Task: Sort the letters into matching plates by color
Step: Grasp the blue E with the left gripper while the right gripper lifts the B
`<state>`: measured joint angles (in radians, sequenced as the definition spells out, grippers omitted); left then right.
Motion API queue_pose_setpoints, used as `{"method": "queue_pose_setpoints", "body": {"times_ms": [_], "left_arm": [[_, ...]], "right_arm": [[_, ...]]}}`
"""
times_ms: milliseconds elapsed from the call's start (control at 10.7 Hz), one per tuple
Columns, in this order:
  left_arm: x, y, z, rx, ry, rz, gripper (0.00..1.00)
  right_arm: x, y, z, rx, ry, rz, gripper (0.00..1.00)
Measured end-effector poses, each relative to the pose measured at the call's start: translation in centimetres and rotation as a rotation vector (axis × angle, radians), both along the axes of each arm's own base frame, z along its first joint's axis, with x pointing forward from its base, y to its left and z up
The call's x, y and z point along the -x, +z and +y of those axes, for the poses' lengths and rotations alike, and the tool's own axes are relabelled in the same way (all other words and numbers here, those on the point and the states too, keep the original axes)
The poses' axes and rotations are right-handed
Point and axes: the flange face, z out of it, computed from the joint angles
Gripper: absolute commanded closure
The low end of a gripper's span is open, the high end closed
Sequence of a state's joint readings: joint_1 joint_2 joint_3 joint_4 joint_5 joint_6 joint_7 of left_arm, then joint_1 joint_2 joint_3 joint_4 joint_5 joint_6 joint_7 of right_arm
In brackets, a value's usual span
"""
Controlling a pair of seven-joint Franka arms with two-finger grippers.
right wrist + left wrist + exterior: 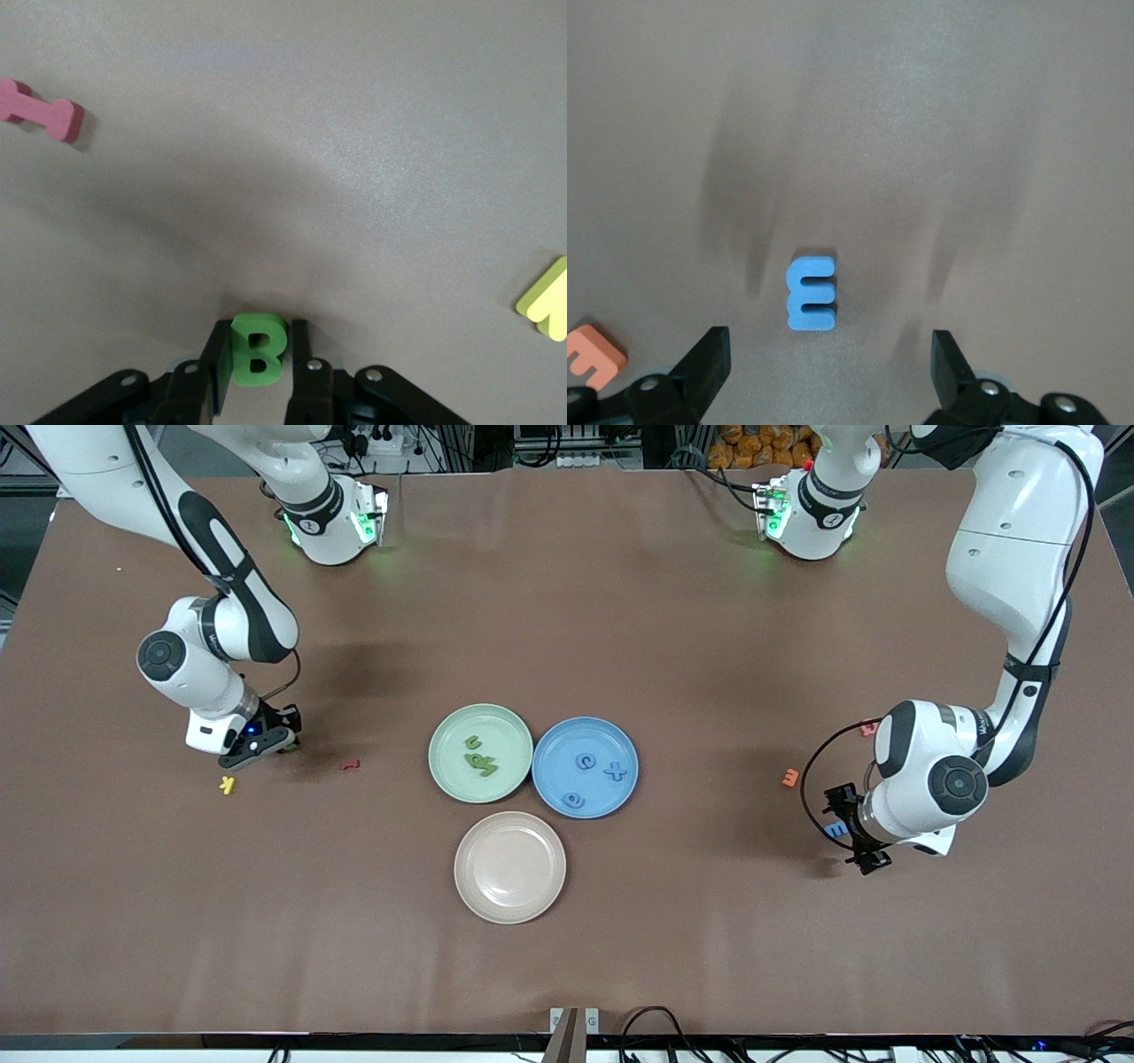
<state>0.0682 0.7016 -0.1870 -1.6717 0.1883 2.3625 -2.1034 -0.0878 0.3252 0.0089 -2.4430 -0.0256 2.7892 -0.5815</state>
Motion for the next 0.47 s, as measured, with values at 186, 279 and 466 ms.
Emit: {"method": "queue_pose_setpoints", "body": {"times_ms": [186,279,466], "left_arm": [[0.0,-0.3,0.2,-0.002,0.02,0.003,0.0],[0.0,-0.5,0.4,-0.003,0.022,0.006,0.0],[0.1,-1.2,0.4,-0.004,0.022,0.016,0.0]], "right_arm": [[-0.1,0.1,0.0,0.0,0.0,-0.003,0.74],[-0.2,0.1,0.0,0.0,0.001,-0.004,0.74],[-0.4,0.3,0.0,0.001,0.0,-0.01,0.75]]}}
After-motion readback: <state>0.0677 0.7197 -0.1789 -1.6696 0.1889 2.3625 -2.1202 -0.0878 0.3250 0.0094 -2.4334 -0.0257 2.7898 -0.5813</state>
